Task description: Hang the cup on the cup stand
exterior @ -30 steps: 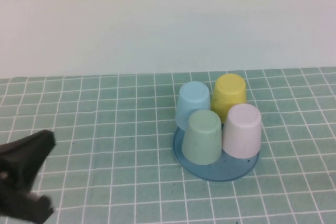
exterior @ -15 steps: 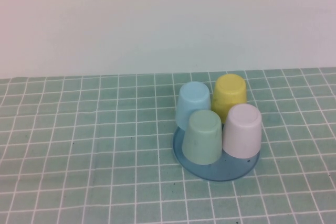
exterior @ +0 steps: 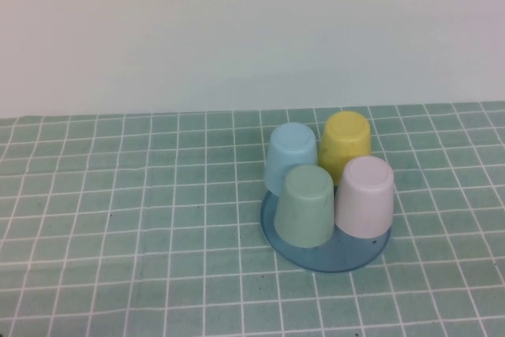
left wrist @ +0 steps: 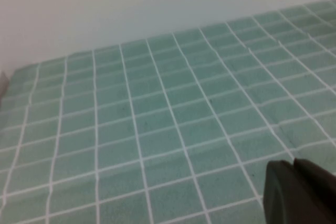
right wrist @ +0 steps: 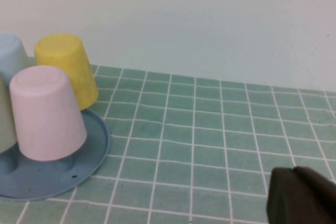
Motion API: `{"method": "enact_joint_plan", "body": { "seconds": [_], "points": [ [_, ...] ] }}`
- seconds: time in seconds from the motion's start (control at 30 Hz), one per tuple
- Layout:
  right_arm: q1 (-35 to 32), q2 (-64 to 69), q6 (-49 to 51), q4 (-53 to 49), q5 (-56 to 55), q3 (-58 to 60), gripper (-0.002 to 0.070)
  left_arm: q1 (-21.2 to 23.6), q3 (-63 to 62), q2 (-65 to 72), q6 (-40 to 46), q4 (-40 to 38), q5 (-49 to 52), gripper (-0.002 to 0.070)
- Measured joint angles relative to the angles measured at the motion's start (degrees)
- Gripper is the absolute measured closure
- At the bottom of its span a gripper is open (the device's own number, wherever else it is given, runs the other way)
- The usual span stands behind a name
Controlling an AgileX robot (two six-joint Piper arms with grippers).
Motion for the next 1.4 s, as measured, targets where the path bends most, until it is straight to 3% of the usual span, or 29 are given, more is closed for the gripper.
{"method": "enact_joint_plan", "body": {
  "seconds": [0.7, 1.0, 1.23, 1.3, 1.4],
  "points": [
    [-0.4, 0.0, 0.0, 0.0, -0.1, 0.0, 0.0678, 0.0, 0.0, 0.0, -0.6, -1.2, -0.3, 0.0675],
    [-20.3, 0.0, 0.0, 0.1, -1.5, 0.0, 0.0678, 0.0, 0.0, 0.0, -0.6, -1.2, -0.4, 0.0676],
    [-23.3, -0.1, 0.0, 1.9, -2.2, 0.1, 0.0678, 0.0, 0.0, 0.0, -0.6, -1.2, -0.4, 0.0676],
    [-23.4, -0.1, -2.2, 4.7, -4.4, 0.8, 0.0678, 0.0, 0.0, 0.0, -0.6, -1.2, -0.5, 0.0676],
    [-23.4, -0.1, -19.3, 21.6, -9.1, 2.6, 0.0678, 0.0, 0.0, 0.0, -0.6, -1.2, -0.5, 0.0676]
  ]
}}
